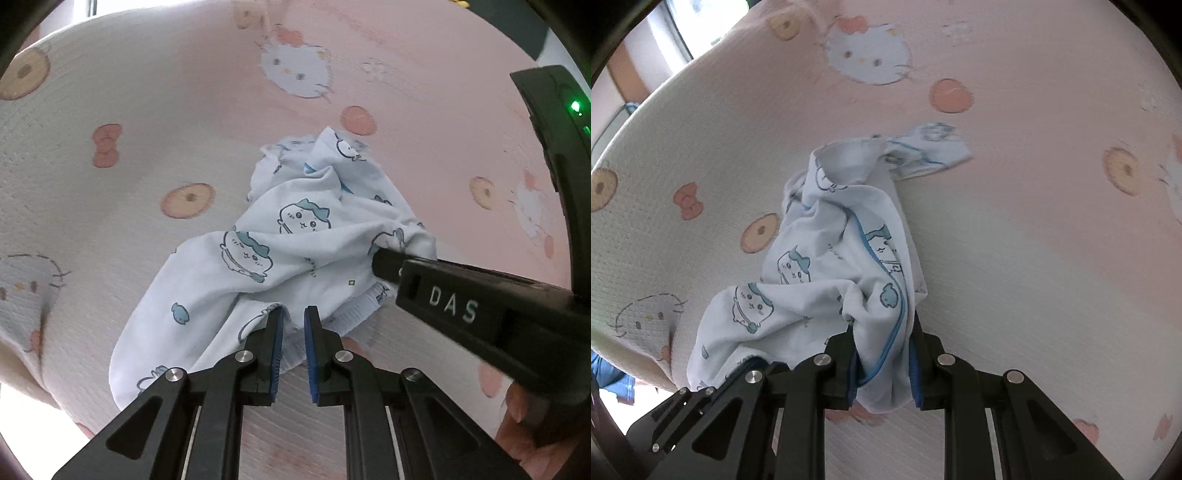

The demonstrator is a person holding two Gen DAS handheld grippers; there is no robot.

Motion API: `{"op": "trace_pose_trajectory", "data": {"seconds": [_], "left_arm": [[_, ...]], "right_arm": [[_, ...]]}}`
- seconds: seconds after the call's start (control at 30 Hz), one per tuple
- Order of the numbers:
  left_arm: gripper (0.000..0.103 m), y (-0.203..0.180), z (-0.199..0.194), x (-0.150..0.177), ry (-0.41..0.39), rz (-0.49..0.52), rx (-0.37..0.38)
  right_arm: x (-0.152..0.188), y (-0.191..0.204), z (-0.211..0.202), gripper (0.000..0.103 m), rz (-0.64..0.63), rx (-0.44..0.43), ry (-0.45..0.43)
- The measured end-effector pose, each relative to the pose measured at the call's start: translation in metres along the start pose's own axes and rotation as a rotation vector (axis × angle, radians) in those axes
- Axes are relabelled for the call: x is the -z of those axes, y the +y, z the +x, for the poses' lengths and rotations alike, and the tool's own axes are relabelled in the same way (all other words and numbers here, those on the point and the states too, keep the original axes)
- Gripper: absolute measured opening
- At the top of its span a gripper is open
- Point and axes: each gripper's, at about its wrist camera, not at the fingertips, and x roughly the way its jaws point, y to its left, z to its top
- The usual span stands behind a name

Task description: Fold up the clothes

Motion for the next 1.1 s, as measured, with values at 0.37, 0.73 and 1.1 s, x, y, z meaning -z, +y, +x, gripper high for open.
{"op": "trace_pose_trajectory", "data": {"seconds": [0.37, 0.73, 1.1], "left_arm": [[0.010, -0.065, 0.002, 0.007, 0.039, 0.117, 0.093], [0.010, -0.130, -0.001, 0.013, 0.011, 0.228, 0.155], [0.076, -0.102, 0.004, 0.006, 0.111, 0.057, 0.279]], "right_arm": [[0.058, -0.075, -0.042, 0.019, 0.131, 0.079, -0.023], [0.112, -0.136, -0.111, 0.019, 0.288, 0.075, -0.057], [0.154, -0.171, -0.123, 0.028, 0.365, 0.046, -0.076]]}}
